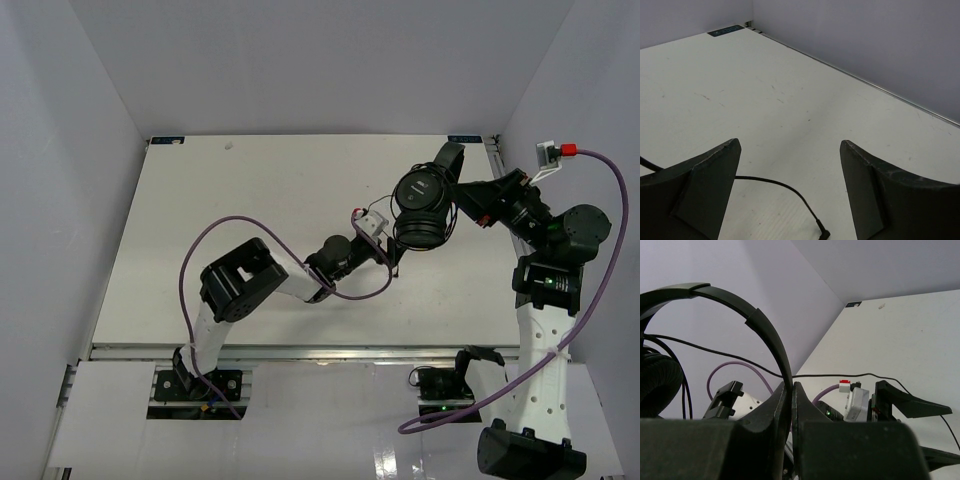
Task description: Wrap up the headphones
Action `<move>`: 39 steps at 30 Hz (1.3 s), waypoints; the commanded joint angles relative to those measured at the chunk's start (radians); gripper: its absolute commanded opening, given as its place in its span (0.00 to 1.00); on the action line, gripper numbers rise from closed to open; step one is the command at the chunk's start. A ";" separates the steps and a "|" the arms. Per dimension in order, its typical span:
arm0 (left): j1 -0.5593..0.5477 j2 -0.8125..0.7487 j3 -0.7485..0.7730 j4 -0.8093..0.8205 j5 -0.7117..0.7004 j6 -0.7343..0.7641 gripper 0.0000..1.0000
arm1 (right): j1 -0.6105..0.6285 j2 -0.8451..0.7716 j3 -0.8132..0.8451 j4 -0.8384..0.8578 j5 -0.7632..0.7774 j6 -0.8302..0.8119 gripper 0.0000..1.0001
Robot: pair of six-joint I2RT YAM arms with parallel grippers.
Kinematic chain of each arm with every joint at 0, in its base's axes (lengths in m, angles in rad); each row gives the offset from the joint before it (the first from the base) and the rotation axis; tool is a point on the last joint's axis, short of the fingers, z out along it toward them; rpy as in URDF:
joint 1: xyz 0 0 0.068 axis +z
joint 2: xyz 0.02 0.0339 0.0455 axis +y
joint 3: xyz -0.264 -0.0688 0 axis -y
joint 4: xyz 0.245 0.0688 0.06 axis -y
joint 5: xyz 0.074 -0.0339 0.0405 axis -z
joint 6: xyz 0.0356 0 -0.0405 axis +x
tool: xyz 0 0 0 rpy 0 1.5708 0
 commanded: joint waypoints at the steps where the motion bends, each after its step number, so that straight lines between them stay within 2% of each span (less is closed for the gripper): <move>1: 0.015 -0.036 -0.008 0.005 -0.016 0.004 0.90 | -0.005 -0.014 -0.006 0.077 -0.013 0.050 0.08; 5: 0.015 -0.068 -0.057 0.046 0.104 -0.002 0.89 | -0.004 -0.011 -0.008 0.088 -0.011 0.054 0.08; 10: 0.001 -0.178 -0.220 0.136 0.284 -0.048 0.89 | -0.005 -0.014 -0.008 0.083 -0.010 0.049 0.08; 14: -0.026 -0.263 -0.350 0.129 0.380 -0.019 0.89 | -0.005 -0.014 -0.016 0.085 -0.002 0.045 0.08; 16: -0.033 -0.304 -0.436 0.159 0.341 -0.015 0.89 | -0.005 -0.017 -0.019 0.086 0.000 0.045 0.08; 19: -0.027 -0.332 -0.512 0.202 0.166 -0.006 0.92 | -0.005 -0.023 -0.019 0.083 0.000 0.045 0.08; 23: 0.000 -0.299 -0.475 0.219 0.120 -0.019 0.95 | -0.005 -0.029 -0.016 0.071 -0.007 0.043 0.08; 26: 0.013 -0.241 -0.373 0.202 0.138 -0.031 0.96 | -0.004 -0.034 -0.014 0.066 -0.009 0.042 0.08; 30: 0.022 -0.157 -0.212 0.173 0.232 -0.045 0.96 | -0.004 -0.040 -0.016 0.061 -0.013 0.046 0.08; 32: 0.022 -0.128 -0.179 0.162 0.282 -0.053 0.96 | -0.005 -0.041 -0.016 0.060 -0.014 0.047 0.08; 34: 0.024 -0.082 -0.102 0.164 0.448 -0.079 0.96 | -0.004 -0.040 -0.013 0.061 -0.018 0.051 0.08; 35: 0.023 -0.074 -0.089 0.162 0.485 -0.091 0.95 | -0.004 -0.040 -0.012 0.062 -0.020 0.053 0.08; 37: 0.023 -0.066 -0.087 0.159 0.513 -0.104 0.95 | -0.005 -0.042 -0.011 0.064 -0.023 0.059 0.08; 39: 0.024 -0.070 -0.115 0.167 0.485 -0.098 0.95 | -0.004 -0.043 -0.018 0.076 -0.023 0.070 0.08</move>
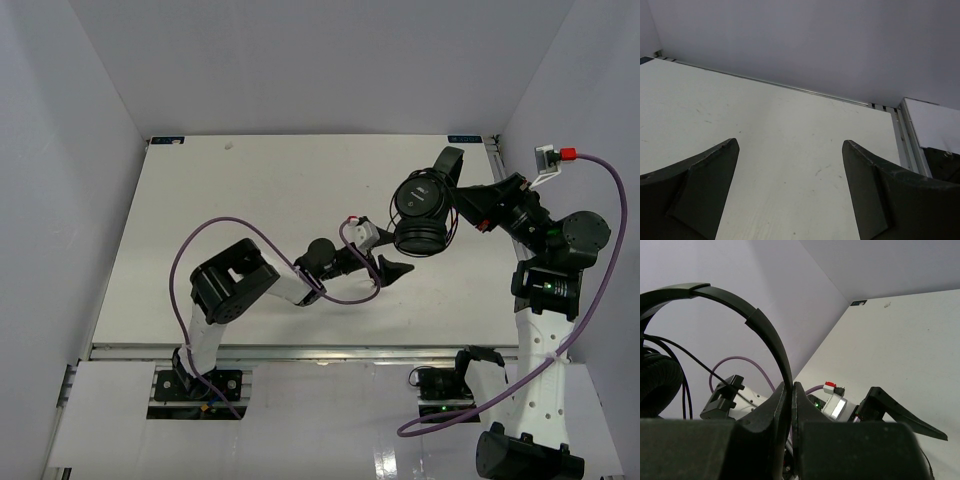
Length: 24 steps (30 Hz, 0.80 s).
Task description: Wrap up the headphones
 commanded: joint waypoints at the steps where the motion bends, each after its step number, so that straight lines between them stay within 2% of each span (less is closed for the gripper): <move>1: 0.001 -0.016 -0.029 0.014 0.060 -0.022 0.95 | -0.005 -0.015 -0.001 0.056 -0.009 0.046 0.08; 5: 0.013 -0.045 -0.071 -0.002 -0.052 -0.009 0.95 | -0.005 -0.017 -0.008 0.065 -0.009 0.047 0.08; 12: 0.032 -0.130 -0.093 -0.116 -0.373 0.012 0.96 | -0.004 -0.015 -0.006 0.060 -0.011 0.042 0.08; 15: 0.039 -0.165 -0.095 -0.141 -0.446 0.014 0.96 | -0.005 -0.012 -0.005 0.059 -0.009 0.040 0.08; 20: 0.042 -0.236 -0.044 -0.293 -0.613 -0.001 0.97 | -0.005 -0.013 -0.007 0.055 -0.009 0.035 0.08; 24: 0.052 -0.271 -0.016 -0.383 -0.653 -0.005 0.97 | -0.004 -0.013 -0.005 0.049 -0.008 0.031 0.08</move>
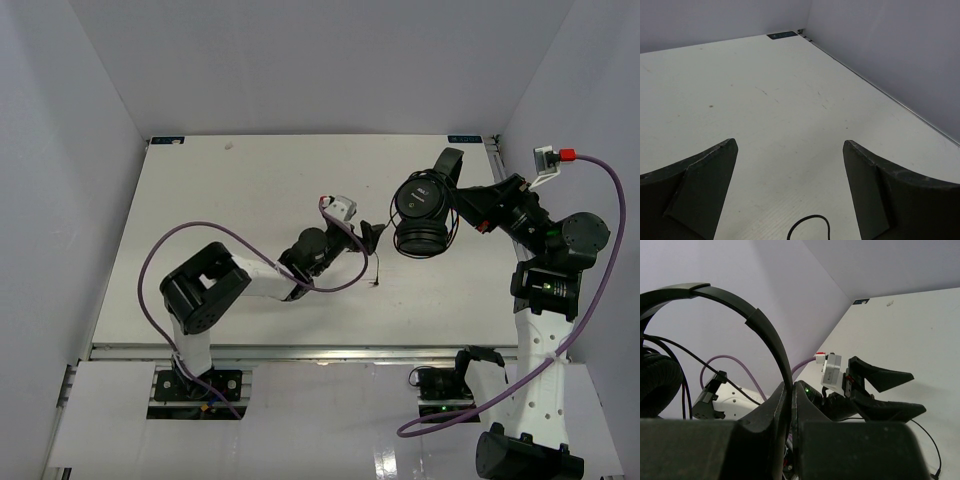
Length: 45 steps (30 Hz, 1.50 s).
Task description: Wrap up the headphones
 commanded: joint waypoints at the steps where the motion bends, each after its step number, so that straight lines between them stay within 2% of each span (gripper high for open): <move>1: 0.021 -0.103 0.053 -0.143 -0.148 -0.019 0.98 | -0.005 -0.010 0.005 0.034 -0.001 0.013 0.08; 5: 0.069 -0.149 0.033 -0.275 -0.222 -0.096 0.98 | -0.004 -0.011 0.007 0.031 -0.002 0.014 0.08; 8: 0.114 -0.175 0.009 -0.339 -0.223 -0.153 0.98 | -0.004 -0.013 0.005 0.032 -0.003 0.013 0.08; 10: 0.133 -0.189 -0.007 -0.357 -0.214 -0.161 0.98 | -0.005 -0.013 0.004 0.032 -0.001 0.013 0.08; 13: 0.153 -0.211 -0.053 -0.300 -0.181 -0.150 0.98 | -0.004 -0.014 0.004 0.030 -0.003 0.011 0.08; 16: 0.159 -0.247 -0.150 -0.164 -0.038 -0.080 0.97 | -0.005 -0.013 0.005 0.028 -0.001 0.008 0.08; 21: 0.170 -0.252 -0.342 0.194 0.343 0.023 0.98 | -0.004 -0.011 0.005 0.031 0.000 0.008 0.08; 24: 0.179 -0.183 -0.405 0.388 0.566 -0.037 0.98 | -0.005 -0.010 0.005 0.031 0.000 0.007 0.08; 28: 0.176 -0.085 -0.350 0.526 0.757 -0.190 0.95 | -0.004 -0.011 0.008 0.018 -0.001 -0.004 0.08; 34: 0.169 -0.017 -0.313 0.606 0.840 -0.277 0.96 | -0.004 -0.013 0.007 0.007 0.000 -0.012 0.08; 41: 0.170 -0.037 -0.281 0.579 0.957 -0.325 0.98 | -0.004 -0.010 0.000 0.015 0.002 -0.010 0.08; 45: 0.169 -0.032 -0.209 0.531 1.004 -0.407 0.98 | -0.004 -0.013 -0.001 0.009 0.002 -0.015 0.08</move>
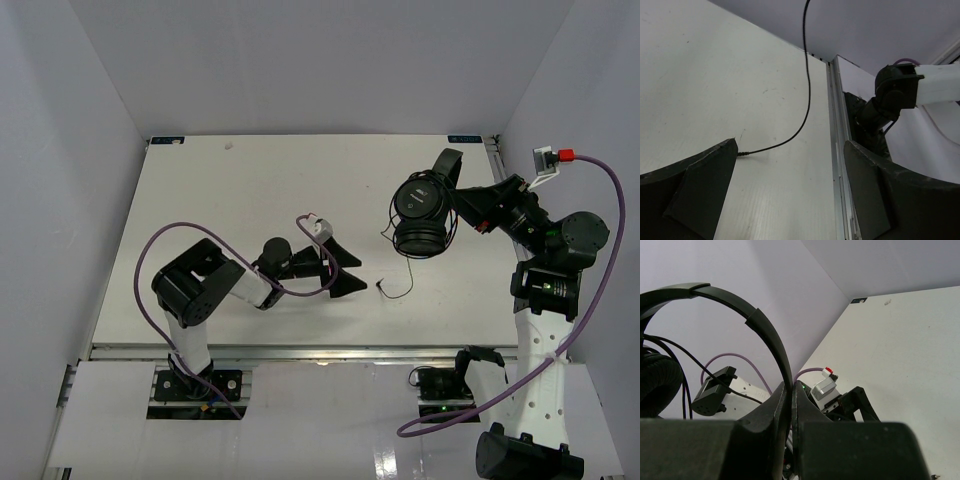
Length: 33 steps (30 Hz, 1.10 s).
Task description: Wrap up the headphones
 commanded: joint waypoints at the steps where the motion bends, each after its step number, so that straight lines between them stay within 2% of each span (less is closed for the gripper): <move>1: -0.005 -0.028 0.078 0.265 0.082 -0.098 0.98 | -0.005 -0.013 0.000 0.026 0.003 0.004 0.08; 4: -0.032 -0.026 0.082 0.258 0.005 -0.085 0.98 | -0.004 -0.014 -0.003 0.028 0.004 0.004 0.08; 15: -0.160 0.020 0.186 0.178 -0.331 0.139 0.98 | -0.004 -0.019 -0.003 0.024 0.002 0.005 0.08; 19: -0.184 0.046 0.242 0.149 -0.390 0.163 0.98 | -0.005 -0.017 -0.008 0.024 0.002 0.008 0.08; 24: -0.209 0.087 0.309 0.143 -0.372 0.153 0.96 | -0.004 -0.014 -0.004 0.027 0.002 0.010 0.08; 29: -0.229 0.115 0.338 0.127 -0.341 0.140 0.89 | -0.005 -0.014 -0.005 0.027 0.003 0.010 0.08; 33: -0.230 0.125 0.342 0.115 -0.330 0.124 0.69 | -0.004 -0.016 -0.005 0.028 0.003 0.009 0.08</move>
